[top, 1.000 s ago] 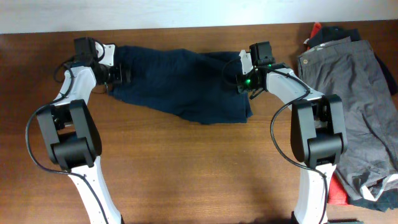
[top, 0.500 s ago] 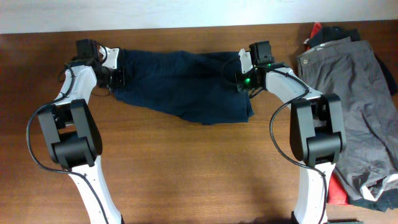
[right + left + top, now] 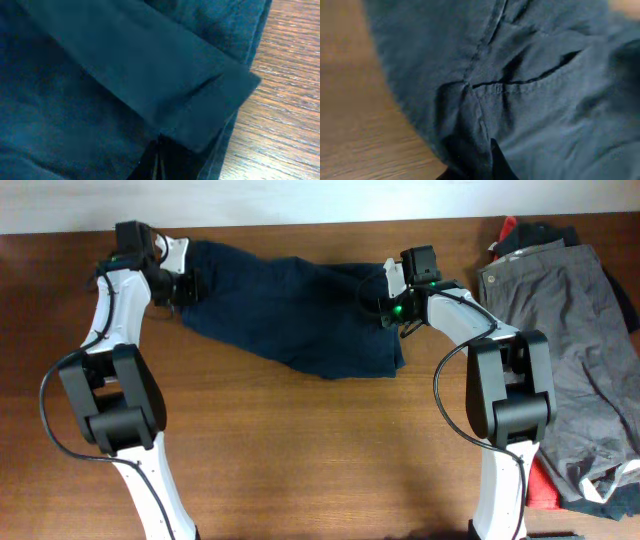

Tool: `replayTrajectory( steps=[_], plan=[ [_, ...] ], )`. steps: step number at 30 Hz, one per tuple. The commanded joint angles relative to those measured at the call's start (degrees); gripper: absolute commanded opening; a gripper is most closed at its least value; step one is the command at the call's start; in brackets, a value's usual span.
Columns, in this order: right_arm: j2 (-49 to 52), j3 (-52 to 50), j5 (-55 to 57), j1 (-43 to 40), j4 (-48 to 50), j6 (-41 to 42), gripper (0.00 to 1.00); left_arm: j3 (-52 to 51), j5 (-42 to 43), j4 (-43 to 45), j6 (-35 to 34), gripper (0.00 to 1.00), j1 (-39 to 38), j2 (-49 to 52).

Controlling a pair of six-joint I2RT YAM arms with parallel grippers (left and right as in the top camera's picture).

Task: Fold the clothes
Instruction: 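Lift the left side with the left gripper and fold it rightward over the right gripper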

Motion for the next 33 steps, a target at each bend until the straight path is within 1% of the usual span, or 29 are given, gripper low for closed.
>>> replayTrajectory(
  steps=[1,7,13,18,27,30,33],
  plan=[
    [4.0,-1.0,0.5,0.3,-1.8,1.7,0.04,2.3,1.5,-0.4,0.3,0.01,-3.8,-5.5],
    [5.1,-1.0,-0.7,0.3,-3.7,3.4,0.04,2.6,1.4,-0.3,0.4,0.01,-9.3,-7.1],
    [6.7,-1.0,-2.9,0.3,-4.0,4.1,0.04,3.6,-0.6,-0.1,0.3,0.01,-15.7,-7.1],
    [6.7,-1.0,-3.4,0.3,-3.8,4.7,0.04,3.7,-0.7,1.4,0.3,0.0,-20.7,-7.1],
    [6.7,-1.0,-4.5,0.3,-3.6,4.7,0.04,3.7,-0.7,3.4,0.2,0.0,-27.6,-7.1],
    [6.7,-1.0,-5.1,0.3,-3.4,4.7,0.04,3.7,-5.3,3.9,-1.2,0.01,-29.6,-7.1],
    [6.7,-1.0,-5.1,0.3,-3.6,4.7,0.04,3.7,-11.2,3.3,-2.3,0.01,-29.7,-7.1]
  ],
)
